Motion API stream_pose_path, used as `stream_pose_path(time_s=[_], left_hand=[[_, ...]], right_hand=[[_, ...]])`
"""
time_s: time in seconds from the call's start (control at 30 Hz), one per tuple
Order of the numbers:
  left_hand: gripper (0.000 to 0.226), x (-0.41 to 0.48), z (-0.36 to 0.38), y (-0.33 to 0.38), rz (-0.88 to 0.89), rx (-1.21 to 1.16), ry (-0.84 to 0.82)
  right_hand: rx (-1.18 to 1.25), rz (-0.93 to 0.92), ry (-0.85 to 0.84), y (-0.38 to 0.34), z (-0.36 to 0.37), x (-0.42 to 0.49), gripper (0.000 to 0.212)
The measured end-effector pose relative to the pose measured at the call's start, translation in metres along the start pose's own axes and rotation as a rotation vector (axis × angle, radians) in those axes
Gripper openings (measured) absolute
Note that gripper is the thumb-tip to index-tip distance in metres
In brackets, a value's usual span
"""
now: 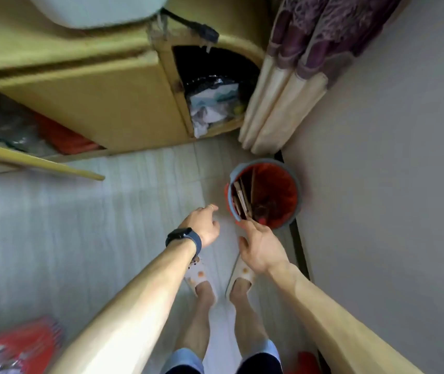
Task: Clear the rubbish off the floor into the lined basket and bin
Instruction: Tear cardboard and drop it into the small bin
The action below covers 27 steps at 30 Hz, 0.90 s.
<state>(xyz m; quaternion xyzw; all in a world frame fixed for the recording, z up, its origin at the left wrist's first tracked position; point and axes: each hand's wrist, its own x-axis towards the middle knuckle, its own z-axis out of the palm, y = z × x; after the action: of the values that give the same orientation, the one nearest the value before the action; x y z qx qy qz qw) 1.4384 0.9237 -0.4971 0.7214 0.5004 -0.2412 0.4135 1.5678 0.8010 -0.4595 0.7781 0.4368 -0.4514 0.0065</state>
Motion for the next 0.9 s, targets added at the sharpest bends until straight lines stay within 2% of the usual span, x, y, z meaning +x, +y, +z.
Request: stream_pose_path(time_s=[0.2, 0.33, 0.4, 0.5, 0.67, 0.73, 0.9], left_hand=[[0.044, -0.14, -0.051, -0.013, 0.041, -0.007, 0.2], [0.042, -0.218, -0.045, -0.053, -0.042, -0.081, 0.378], [0.041, -0.261, -0.027, -0.084, -0.131, -0.126, 0.419], [0.038, -0.314, 0.007, -0.139, -0.303, -0.217, 0.447], [0.038, -0.397, 0.064, -0.224, -0.56, -0.364, 0.482], [0.038, -0.444, 0.097, -0.268, -0.68, -0.462, 0.517], [0.039, -0.531, 0.166, -0.35, -0.852, -0.662, 0.586]], right_hand=[[-0.173, -0.223, 0.135, -0.065, -0.034, -0.098, 0.043], [-0.212, -0.395, 0.217, -0.105, -0.023, -0.142, 0.04], [-0.269, -0.489, 0.205, -0.126, -0.004, -0.164, 0.04], [-0.319, -0.616, 0.152, -0.168, 0.03, -0.189, 0.04], [-0.441, -0.823, -0.034, -0.236, 0.104, -0.221, 0.041], [-0.524, -0.919, -0.114, -0.27, 0.154, -0.243, 0.041], [-0.661, -1.075, -0.238, -0.332, 0.263, -0.295, 0.039]])
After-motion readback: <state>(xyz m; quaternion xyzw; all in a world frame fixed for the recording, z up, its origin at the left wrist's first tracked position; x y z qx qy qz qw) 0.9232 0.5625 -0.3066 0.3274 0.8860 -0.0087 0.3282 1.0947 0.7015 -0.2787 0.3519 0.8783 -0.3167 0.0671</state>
